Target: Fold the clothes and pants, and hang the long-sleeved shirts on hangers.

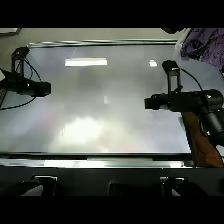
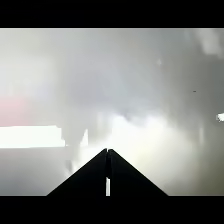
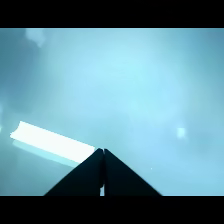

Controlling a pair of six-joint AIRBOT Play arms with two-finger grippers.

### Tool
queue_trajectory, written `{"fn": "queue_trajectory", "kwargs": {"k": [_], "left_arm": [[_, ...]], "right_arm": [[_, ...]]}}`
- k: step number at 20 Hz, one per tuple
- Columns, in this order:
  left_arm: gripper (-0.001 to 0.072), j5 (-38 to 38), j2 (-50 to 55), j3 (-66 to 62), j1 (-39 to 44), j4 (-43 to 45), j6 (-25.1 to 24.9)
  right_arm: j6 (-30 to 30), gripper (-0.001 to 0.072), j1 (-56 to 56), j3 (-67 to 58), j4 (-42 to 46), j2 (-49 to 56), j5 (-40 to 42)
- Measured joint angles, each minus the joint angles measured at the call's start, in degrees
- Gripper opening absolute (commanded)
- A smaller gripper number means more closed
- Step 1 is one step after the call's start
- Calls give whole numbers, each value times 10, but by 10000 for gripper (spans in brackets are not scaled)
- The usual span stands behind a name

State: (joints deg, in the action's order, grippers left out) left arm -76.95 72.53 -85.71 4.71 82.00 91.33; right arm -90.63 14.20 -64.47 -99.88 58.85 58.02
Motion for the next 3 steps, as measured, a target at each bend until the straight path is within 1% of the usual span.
{"fn": "queue_trajectory", "kwargs": {"k": [3], "left_arm": [[20,0,0,1,0,0,-1]], "right_arm": [[0,28,1,0,0,0,-1]]}}
